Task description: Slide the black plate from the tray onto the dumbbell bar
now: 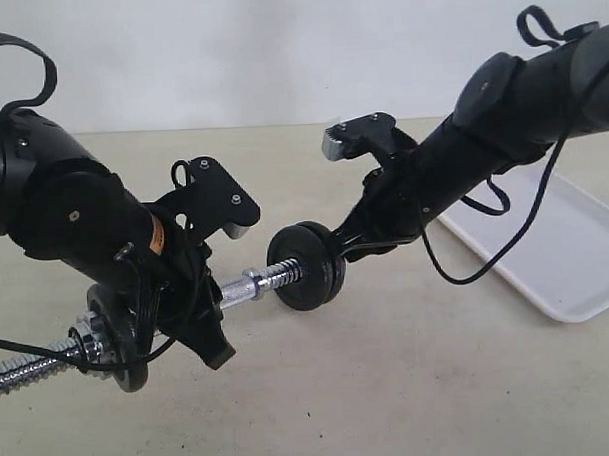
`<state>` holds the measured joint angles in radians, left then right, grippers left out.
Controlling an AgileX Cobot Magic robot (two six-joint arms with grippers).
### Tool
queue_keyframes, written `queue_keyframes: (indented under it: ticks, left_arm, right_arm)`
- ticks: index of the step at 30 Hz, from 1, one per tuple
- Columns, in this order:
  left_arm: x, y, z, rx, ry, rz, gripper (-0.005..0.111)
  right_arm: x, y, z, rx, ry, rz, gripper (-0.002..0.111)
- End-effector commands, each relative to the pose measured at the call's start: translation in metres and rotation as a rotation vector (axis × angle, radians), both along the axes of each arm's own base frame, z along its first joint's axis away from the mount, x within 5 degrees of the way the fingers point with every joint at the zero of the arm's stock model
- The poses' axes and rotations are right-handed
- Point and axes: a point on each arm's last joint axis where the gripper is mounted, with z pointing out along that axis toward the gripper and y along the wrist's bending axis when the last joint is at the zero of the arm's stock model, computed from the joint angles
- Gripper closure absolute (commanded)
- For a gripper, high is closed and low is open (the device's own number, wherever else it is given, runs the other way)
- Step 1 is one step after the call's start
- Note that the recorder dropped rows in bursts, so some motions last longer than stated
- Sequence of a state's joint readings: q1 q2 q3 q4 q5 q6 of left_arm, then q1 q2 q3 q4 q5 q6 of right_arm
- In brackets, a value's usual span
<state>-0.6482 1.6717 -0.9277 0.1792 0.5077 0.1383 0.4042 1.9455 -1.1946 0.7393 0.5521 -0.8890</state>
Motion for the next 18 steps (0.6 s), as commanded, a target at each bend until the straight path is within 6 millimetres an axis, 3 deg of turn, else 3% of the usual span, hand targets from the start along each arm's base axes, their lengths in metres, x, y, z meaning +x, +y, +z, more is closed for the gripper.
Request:
queue_keyframes:
  ticks: [1, 18]
  left_arm:
    - [0.026, -0.031, 0.066, -0.441, -0.492, -0.087, 0.102]
    - [0.027, -0.031, 0.066, -0.445, -0.496, -0.088, 0.102]
  right_arm:
    - [0.000, 0.006, 0.003, 0.021, -0.020, -0.009, 0.109]
    - [-0.011, 0.022, 0.006, 0.121, 0.068, 0.022, 0.109]
